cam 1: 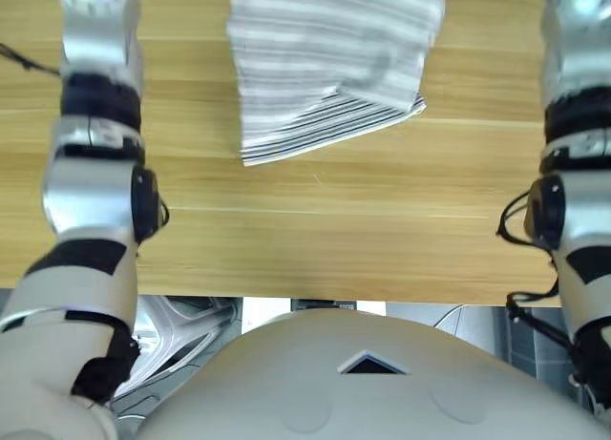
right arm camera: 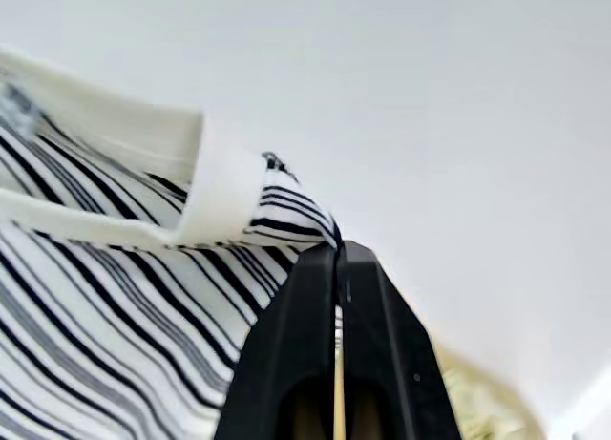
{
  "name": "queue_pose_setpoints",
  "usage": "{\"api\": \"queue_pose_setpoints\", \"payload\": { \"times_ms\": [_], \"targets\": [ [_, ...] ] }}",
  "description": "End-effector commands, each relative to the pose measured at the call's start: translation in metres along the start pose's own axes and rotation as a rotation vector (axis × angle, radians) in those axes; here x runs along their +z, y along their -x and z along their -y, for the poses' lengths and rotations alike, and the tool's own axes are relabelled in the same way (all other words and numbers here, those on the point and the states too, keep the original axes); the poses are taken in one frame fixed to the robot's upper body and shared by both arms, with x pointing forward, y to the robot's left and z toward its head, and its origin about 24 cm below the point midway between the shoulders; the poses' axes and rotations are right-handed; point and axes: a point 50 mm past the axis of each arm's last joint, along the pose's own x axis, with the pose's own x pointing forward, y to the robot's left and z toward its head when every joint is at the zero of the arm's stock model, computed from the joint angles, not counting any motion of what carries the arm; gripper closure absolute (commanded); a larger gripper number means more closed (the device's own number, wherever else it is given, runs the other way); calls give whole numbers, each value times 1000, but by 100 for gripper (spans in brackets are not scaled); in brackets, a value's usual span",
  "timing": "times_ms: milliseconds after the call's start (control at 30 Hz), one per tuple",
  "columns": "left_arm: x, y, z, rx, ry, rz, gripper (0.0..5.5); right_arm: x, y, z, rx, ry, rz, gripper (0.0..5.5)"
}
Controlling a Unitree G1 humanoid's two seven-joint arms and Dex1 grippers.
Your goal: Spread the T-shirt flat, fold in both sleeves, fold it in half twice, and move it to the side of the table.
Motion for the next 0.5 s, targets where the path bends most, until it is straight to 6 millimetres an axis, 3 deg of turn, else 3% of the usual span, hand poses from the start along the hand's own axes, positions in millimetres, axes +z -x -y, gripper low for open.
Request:
{"api": "queue_pose_setpoints", "payload": {
  "times_ms": [33, 100, 167, 200, 267, 333, 367, 433, 500],
  "targets": [
    [92, -36, -29, 113, 329, 437, 547, 98, -33, 34, -305, -262, 457, 550],
    [22, 1, -8, -57, 293, 284, 547, 25, 2, -4, -37, -281, 301, 550],
    [-52, 71, 7, -192, 228, 84, 547, -42, 75, -29, 183, -364, 147, 550],
    [-76, 106, 13, -245, 202, -1, 547, -60, 113, -35, 271, -405, 100, 550],
    [-109, 193, 29, -405, 163, -170, 547, -71, 201, -45, 509, -417, 38, 550],
    [-118, 261, 45, -556, 128, -312, 547, -60, 259, -50, 677, -451, -9, 550],
    [-121, 290, 50, -606, 132, -391, 547, -56, 277, -51, 722, -467, -41, 550],
    [-121, 327, 55, -673, 107, -487, 547, -55, 296, -48, 754, -473, -108, 550],
    [-117, 342, 52, -654, 91, -530, 547, -62, 303, -41, 737, -438, -188, 550]
  ]
}}
